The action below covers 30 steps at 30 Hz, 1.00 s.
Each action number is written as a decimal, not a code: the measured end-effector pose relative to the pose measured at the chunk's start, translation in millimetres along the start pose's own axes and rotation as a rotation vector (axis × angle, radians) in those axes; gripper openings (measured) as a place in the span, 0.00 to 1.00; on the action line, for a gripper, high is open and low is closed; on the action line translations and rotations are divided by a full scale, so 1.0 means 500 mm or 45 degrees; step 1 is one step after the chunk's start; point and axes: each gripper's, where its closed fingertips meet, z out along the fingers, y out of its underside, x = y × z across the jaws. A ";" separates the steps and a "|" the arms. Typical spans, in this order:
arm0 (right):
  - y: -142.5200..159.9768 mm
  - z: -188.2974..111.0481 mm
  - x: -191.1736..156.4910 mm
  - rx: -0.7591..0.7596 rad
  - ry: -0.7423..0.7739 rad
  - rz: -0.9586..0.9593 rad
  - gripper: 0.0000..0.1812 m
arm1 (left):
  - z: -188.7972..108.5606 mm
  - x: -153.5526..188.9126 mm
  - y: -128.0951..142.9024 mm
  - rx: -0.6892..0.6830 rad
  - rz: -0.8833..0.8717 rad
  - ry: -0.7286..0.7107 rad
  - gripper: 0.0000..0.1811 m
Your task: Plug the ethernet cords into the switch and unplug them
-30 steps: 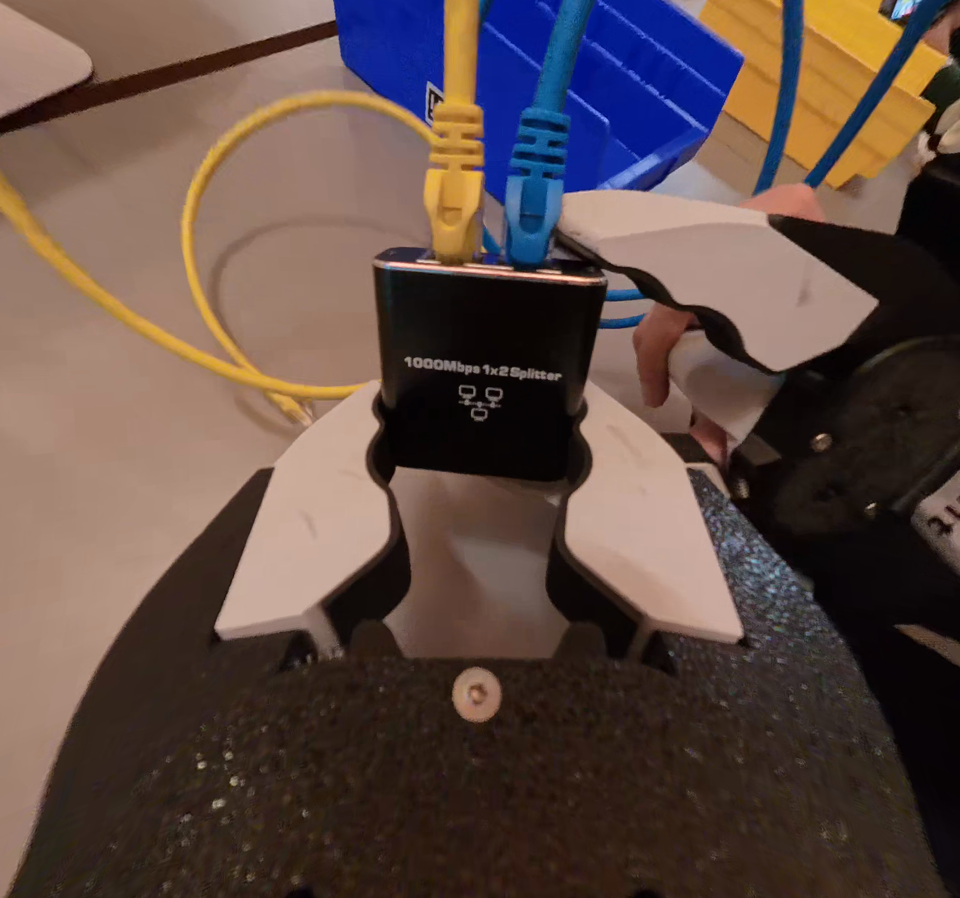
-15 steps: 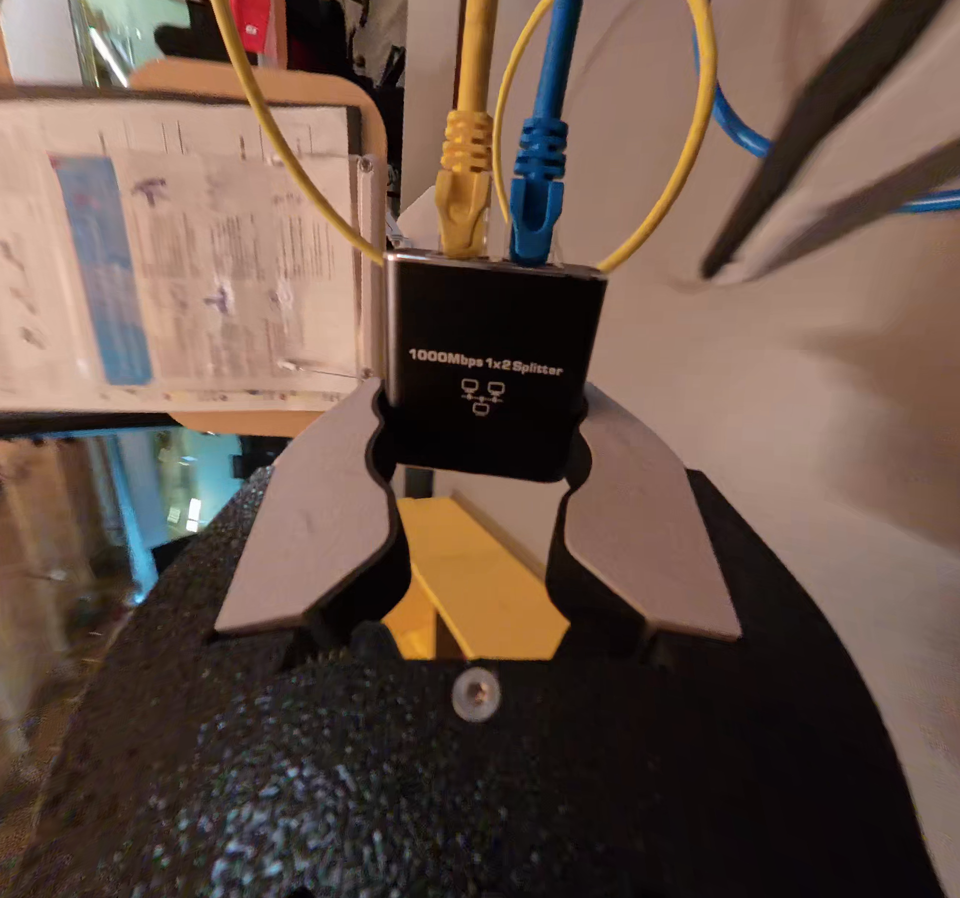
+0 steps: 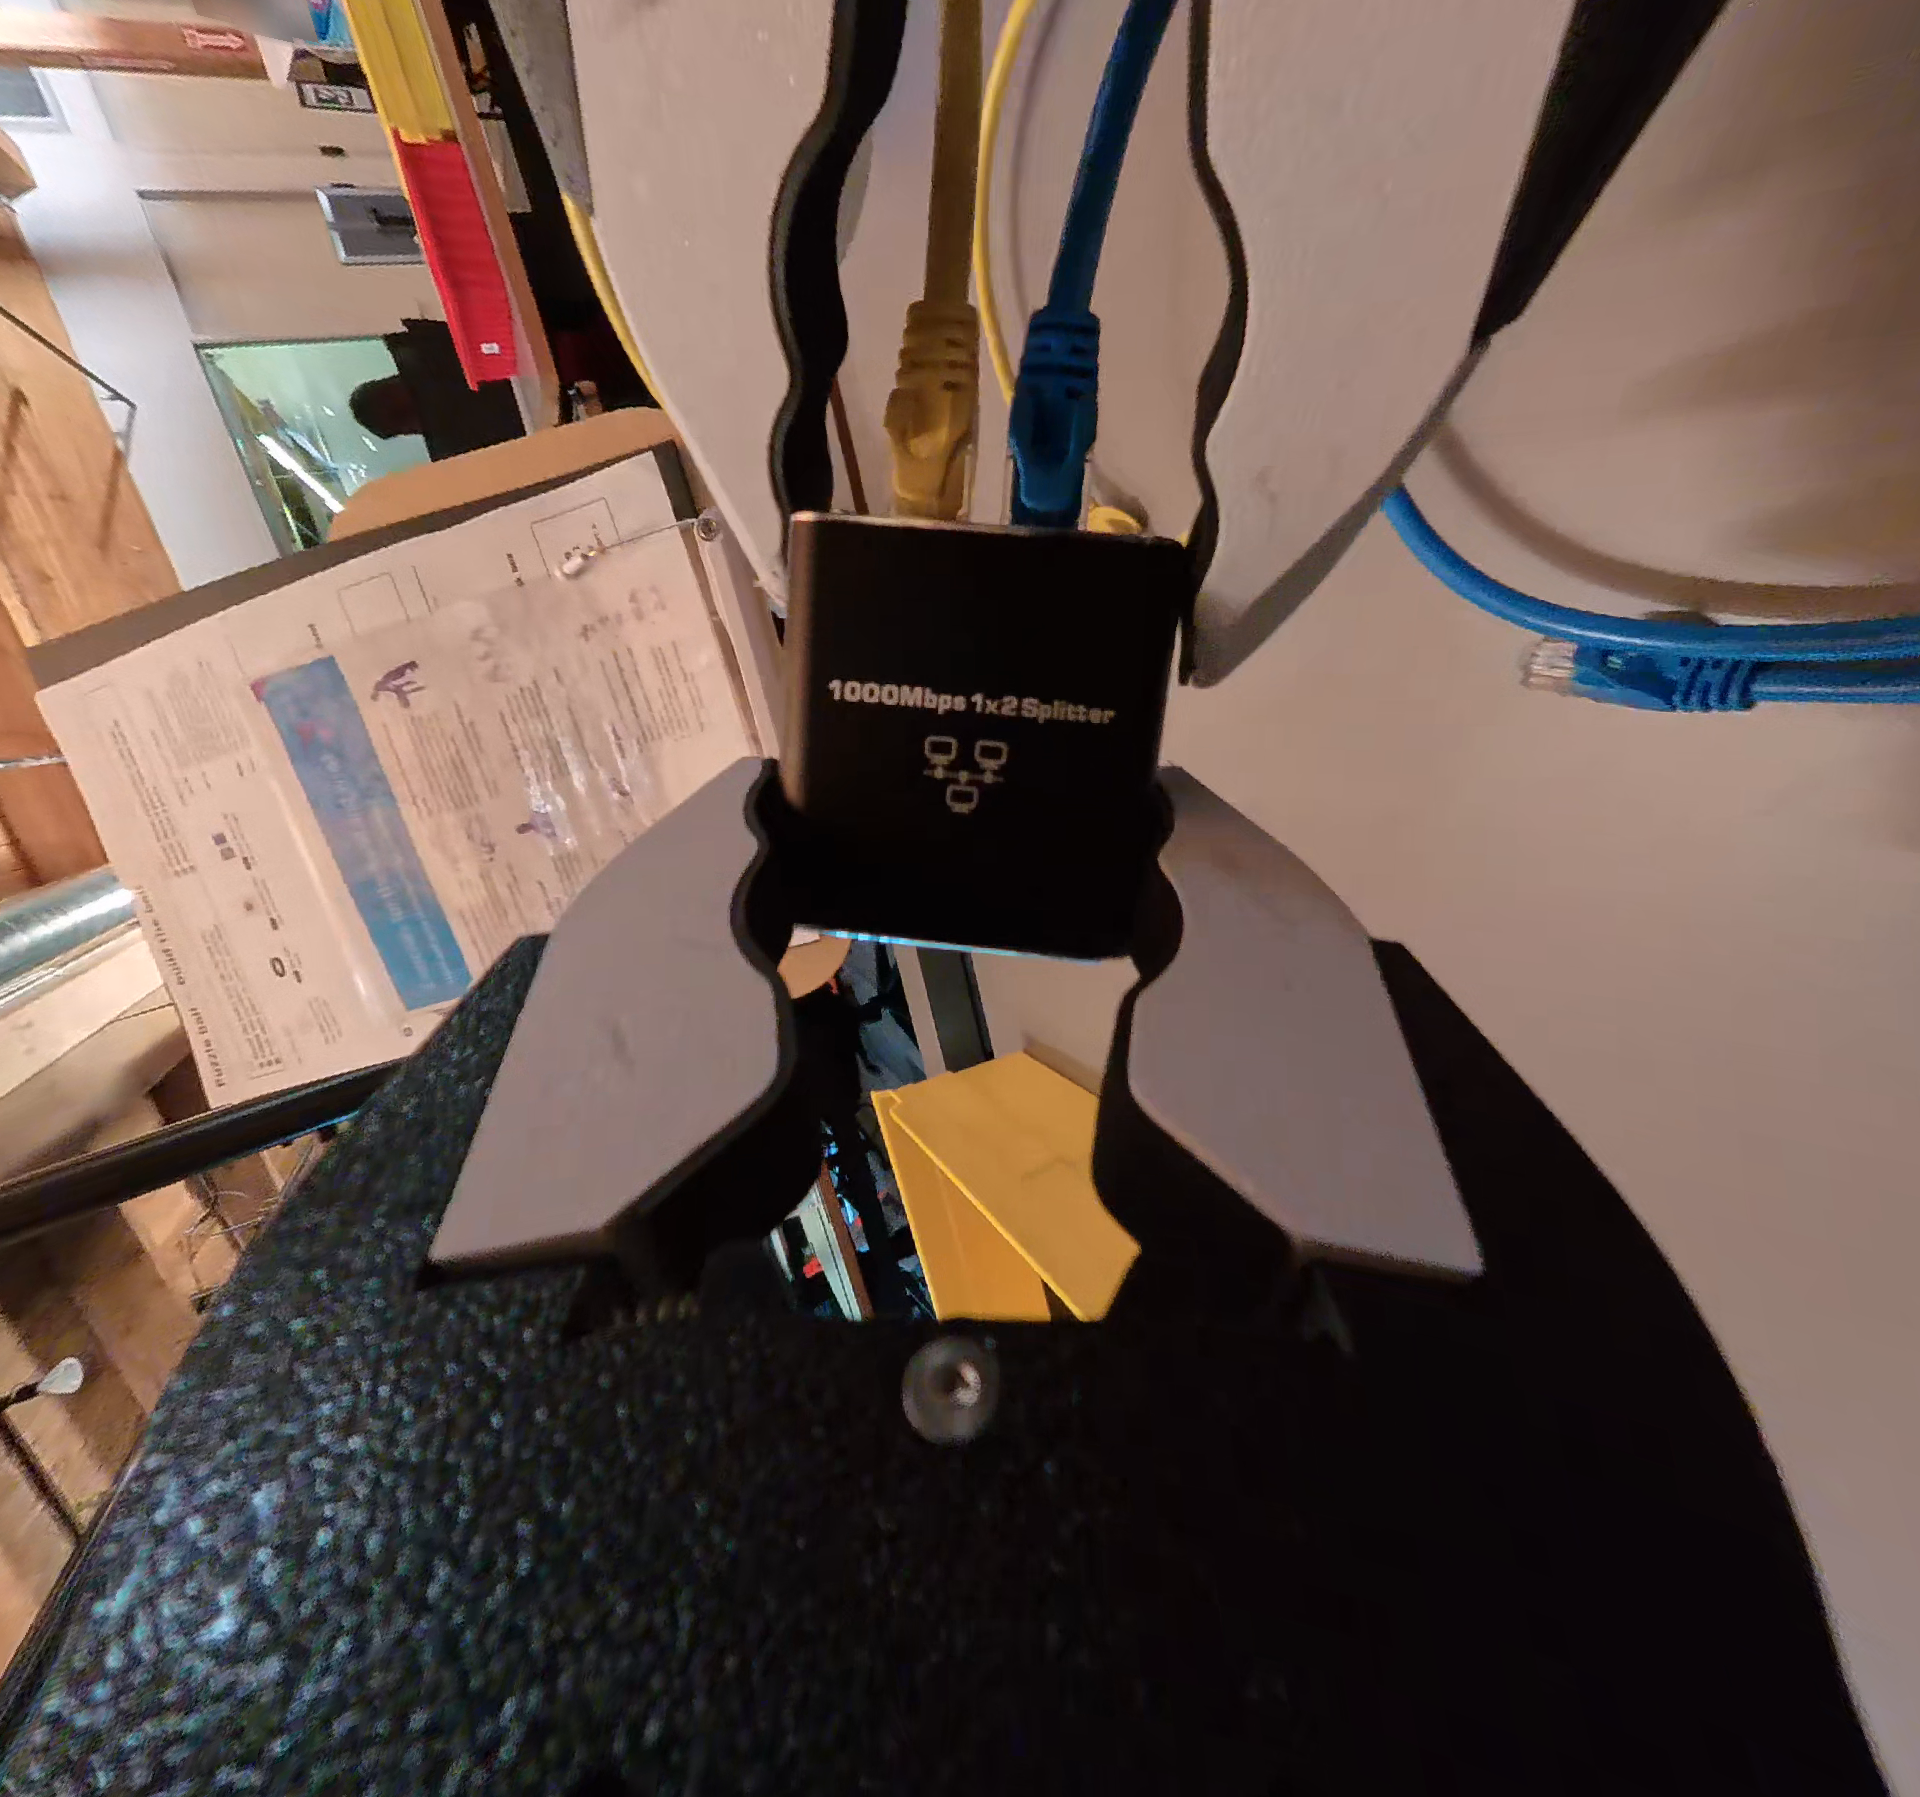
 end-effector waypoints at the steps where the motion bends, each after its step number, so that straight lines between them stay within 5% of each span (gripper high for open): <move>1: 0.001 0.000 -0.002 0.003 -0.003 0.004 0.33 | 0.001 0.000 0.000 0.009 0.005 -0.005 0.35; 7: 0.028 0.004 0.001 -0.024 -0.039 0.194 0.33 | 0.000 0.004 0.006 0.135 -0.255 0.096 0.36; 13: 0.032 0.001 0.002 0.066 -0.086 0.351 0.33 | -0.048 0.021 -0.009 0.500 -1.336 0.689 0.39; 16: 0.018 0.005 -0.024 0.098 -0.160 0.292 0.34 | -0.048 0.036 -0.029 0.626 -1.735 0.965 0.32; 20: 0.026 0.008 -0.039 0.075 -0.177 0.230 0.33 | -0.033 0.063 -0.041 0.712 -1.945 1.183 0.14; 27: 0.037 -0.008 -0.035 0.002 -0.258 0.171 0.30 | -0.010 0.075 -0.035 0.924 -2.356 1.438 0.13; 30: 0.023 -0.022 0.014 -0.033 -0.114 0.078 0.43 | 0.001 0.078 -0.016 0.949 -2.451 1.450 0.13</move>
